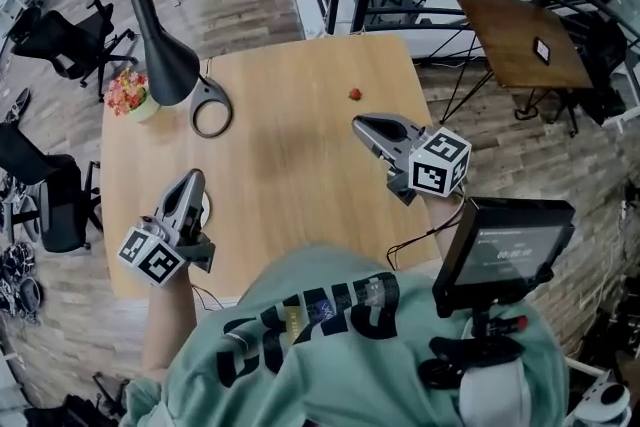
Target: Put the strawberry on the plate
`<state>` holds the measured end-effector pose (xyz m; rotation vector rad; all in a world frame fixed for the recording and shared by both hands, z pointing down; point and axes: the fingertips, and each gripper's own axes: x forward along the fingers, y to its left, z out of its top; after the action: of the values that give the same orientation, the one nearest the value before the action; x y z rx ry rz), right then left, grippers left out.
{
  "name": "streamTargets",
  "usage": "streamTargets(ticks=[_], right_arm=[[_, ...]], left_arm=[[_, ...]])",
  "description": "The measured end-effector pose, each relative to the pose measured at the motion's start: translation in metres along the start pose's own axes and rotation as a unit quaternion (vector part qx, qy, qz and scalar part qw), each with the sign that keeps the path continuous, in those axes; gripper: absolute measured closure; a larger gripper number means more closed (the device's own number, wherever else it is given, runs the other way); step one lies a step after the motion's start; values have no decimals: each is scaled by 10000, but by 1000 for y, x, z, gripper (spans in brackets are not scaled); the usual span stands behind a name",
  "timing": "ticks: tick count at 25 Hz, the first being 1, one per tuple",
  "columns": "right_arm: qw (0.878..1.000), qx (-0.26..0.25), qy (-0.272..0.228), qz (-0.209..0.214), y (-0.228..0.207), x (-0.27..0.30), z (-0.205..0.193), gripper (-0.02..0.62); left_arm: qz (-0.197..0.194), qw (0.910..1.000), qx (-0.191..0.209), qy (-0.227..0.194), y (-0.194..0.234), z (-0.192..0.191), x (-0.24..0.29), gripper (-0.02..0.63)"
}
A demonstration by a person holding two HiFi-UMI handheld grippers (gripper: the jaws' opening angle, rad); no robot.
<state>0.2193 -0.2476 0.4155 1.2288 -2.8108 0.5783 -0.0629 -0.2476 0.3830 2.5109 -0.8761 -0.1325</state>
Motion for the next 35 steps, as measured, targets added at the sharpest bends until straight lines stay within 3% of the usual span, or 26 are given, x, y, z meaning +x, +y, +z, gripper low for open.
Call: streamTargets(ticks=[10, 19, 24, 29, 31, 35], right_arm=[[9991, -340, -130, -225, -50, 35, 31, 588], [9972, -419, 243, -578, -134, 69, 3, 508], [9895, -754, 831, -908, -192, 95, -38, 456], [9735, -1107, 1647, -1139, -238, 116, -98, 387], [9668, -1162, 1926, -1213, -255, 120, -122, 341], [9567, -1081, 2310, -1403, -284, 119, -161, 311]], left_arm=[[-183, 9994, 42, 274, 27, -6, 72, 604], [-228, 9968, -64, 758, 61, -40, 151, 604], [-266, 9945, -92, 1013, 89, -69, 200, 604], [-244, 9917, -178, 1253, 116, -101, 239, 604], [-223, 9908, -163, 1323, 124, -115, 253, 604], [-155, 9888, -150, 1477, 137, -141, 271, 604]])
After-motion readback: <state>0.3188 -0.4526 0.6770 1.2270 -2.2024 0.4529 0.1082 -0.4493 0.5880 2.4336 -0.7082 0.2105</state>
